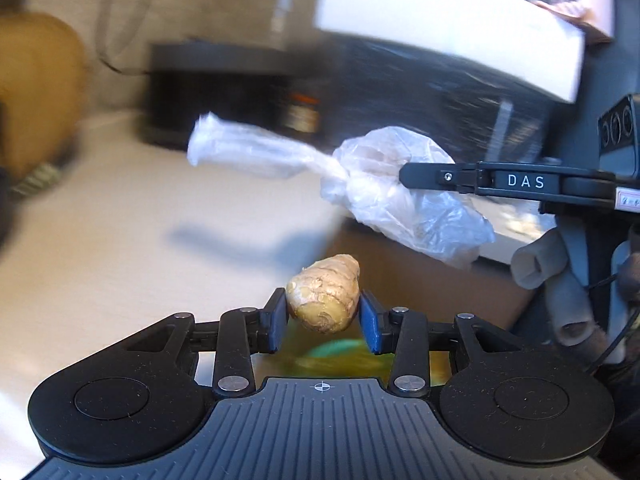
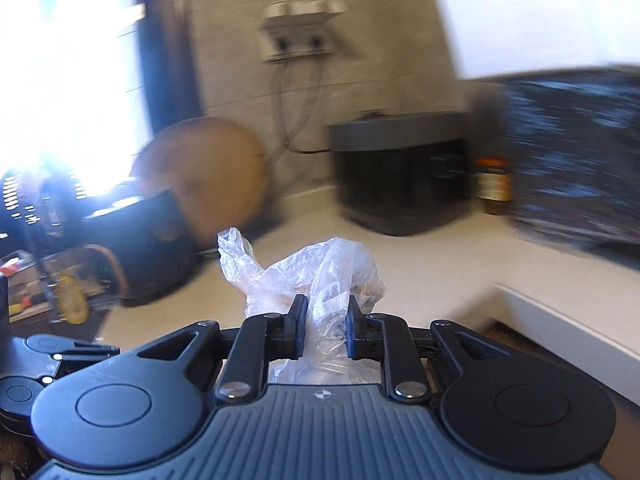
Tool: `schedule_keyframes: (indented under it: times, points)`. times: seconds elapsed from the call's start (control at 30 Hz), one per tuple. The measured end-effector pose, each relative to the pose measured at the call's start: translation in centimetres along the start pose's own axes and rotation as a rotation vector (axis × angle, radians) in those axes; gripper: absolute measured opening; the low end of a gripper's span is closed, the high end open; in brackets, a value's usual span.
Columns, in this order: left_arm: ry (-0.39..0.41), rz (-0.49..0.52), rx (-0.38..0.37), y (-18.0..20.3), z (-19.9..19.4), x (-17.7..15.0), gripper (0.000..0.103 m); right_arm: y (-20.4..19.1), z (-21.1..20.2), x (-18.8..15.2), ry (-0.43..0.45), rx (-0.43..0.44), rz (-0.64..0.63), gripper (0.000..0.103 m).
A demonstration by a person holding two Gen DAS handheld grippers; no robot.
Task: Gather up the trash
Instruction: 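Carry the ginger and plastic bag over the bin with both tools, then lower the ginger and bag into the bin and open both tools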
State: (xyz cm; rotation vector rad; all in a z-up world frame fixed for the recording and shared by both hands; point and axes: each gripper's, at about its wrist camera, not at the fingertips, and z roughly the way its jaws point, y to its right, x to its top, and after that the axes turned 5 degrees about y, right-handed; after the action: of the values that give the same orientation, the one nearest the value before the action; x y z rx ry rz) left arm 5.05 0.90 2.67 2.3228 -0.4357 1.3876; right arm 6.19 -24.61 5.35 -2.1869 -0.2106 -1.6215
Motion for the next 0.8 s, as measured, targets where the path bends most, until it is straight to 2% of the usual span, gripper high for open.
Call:
schedule_keyframes:
  times: [0.13,0.27,0.37,0.5,0.67,0.8]
  points:
    - [-0.145,-0.06,-0.151,2.4,7.2,-3.6,0.043,4.9,-2.1,-3.6,-0.021,-0.158,0.012,0.018]
    - [-0.347,-0.104,-0.214,3.8,16.8,-8.9,0.043,9.8,-0.9,-8.2,-0.119,-0.234,0.094,0.018]
    - [-0.484,-0.149,-0.18,3.4,24.2,-13.8,0.043,12.8,1.7,-12.3,-0.217,-0.269,0.152,0.018]
    - [-0.644,-0.262,-0.108,1.6,32.9,-19.8,0.043,15.9,5.3,-17.1,-0.345,-0.297,0.198,0.018]
    - [-0.7,-0.356,-0.026,-0.3,39.9,-24.9,0.043,18.7,8.0,-20.9,-0.448,-0.283,0.273,0.018]
    - [-0.759,-0.421,0.032,-1.7,42.0,-28.2,0.042,19.5,9.5,-22.5,-0.516,-0.274,0.29,0.018]
